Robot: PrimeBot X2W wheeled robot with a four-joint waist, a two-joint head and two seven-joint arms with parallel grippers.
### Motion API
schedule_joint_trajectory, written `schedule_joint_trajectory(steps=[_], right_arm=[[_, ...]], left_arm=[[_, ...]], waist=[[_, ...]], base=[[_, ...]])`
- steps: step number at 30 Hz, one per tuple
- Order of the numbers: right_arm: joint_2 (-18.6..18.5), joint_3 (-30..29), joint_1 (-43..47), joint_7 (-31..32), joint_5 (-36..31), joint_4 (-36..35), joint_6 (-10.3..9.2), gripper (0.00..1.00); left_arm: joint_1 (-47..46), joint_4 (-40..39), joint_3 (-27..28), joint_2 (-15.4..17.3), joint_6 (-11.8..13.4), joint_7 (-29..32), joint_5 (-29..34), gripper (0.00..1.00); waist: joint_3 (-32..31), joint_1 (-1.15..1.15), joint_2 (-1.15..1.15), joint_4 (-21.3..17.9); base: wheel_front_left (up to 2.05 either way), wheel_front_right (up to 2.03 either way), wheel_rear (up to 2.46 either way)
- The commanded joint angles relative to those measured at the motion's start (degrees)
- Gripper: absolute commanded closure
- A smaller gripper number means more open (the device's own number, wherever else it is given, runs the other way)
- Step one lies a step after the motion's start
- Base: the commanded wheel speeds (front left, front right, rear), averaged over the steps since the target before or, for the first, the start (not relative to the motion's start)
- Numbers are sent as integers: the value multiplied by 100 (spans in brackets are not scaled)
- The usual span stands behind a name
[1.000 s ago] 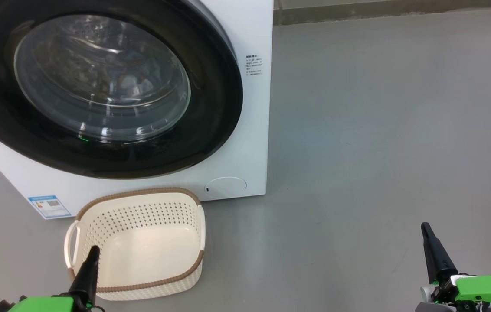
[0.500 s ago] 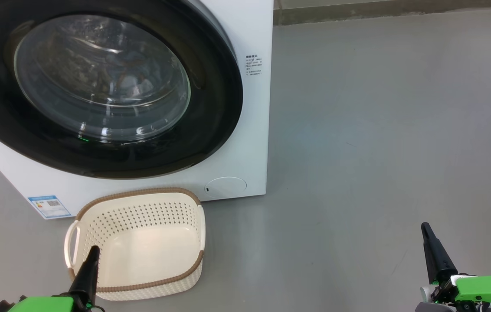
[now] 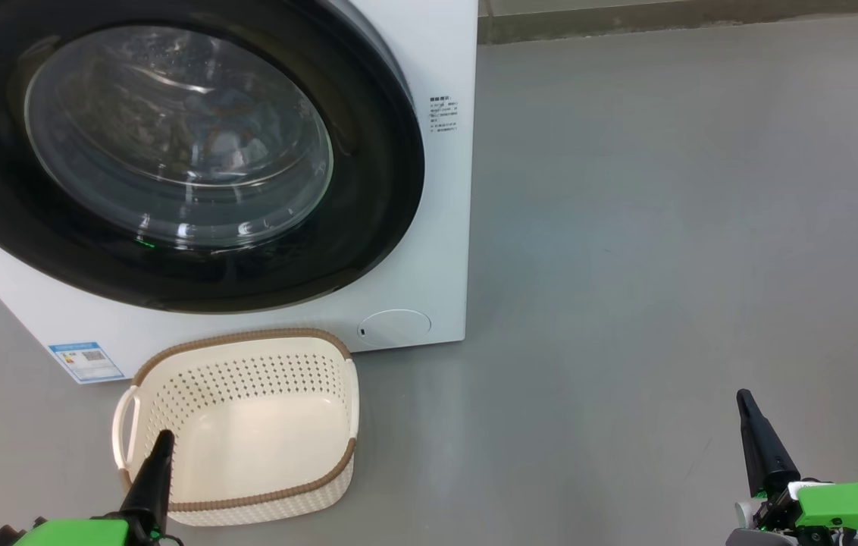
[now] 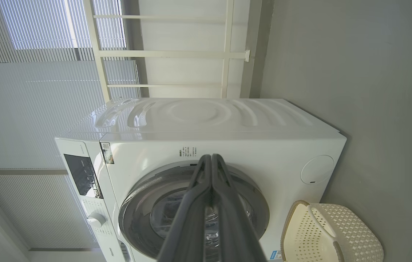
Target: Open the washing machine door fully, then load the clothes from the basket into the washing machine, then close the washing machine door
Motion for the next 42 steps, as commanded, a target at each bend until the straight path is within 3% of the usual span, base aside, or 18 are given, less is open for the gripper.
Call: schedule_joint_trajectory(steps=[1, 42], right_arm=[[-11, 92, -225, 45, -59, -138, -6, 100], [10, 62, -228, 69, -85, -137, -6, 100]], left_arm=[[-235, -105, 193, 101, -17, 31, -25, 100], [-235, -105, 199, 97, -17, 36, -20, 100]], waist=[[0, 0, 0, 0], [0, 0, 0, 0]], base=[[0, 0, 0], [0, 0, 0]])
